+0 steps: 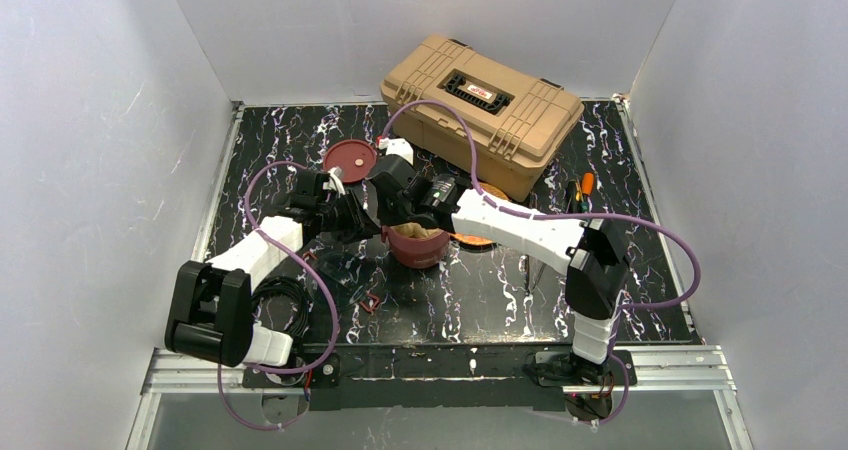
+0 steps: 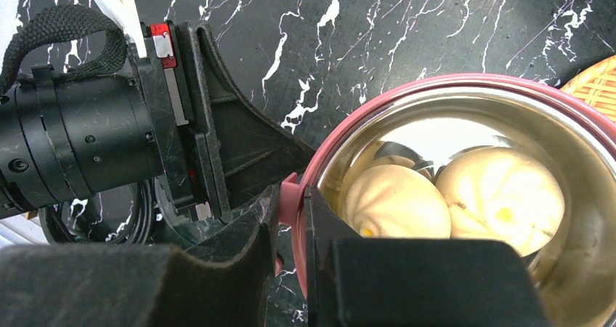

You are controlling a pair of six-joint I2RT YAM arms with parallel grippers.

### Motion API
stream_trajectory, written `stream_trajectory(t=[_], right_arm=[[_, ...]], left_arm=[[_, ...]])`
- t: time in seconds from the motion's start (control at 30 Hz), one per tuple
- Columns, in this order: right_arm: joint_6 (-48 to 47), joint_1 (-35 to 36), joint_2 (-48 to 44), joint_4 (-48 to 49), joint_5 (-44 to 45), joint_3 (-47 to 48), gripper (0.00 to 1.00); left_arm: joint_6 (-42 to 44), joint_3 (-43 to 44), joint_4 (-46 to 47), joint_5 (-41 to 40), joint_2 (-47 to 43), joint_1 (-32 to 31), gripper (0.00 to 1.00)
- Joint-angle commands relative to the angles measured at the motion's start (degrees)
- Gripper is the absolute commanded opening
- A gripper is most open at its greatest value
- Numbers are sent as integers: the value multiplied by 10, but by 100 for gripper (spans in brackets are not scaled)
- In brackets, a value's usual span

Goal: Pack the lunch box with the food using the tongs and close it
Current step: Close the fastener on the packing box.

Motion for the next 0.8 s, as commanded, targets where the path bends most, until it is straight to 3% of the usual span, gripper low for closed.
stream_trajectory(t=[0.0, 0.77], right_arm=[[-2, -5, 24, -75, 13, -54, 1], [5, -4, -28, -20, 25, -120, 4]], left_arm=[[-9, -2, 15, 9, 20, -15, 27], [-37, -18, 46, 5, 34, -34, 23]])
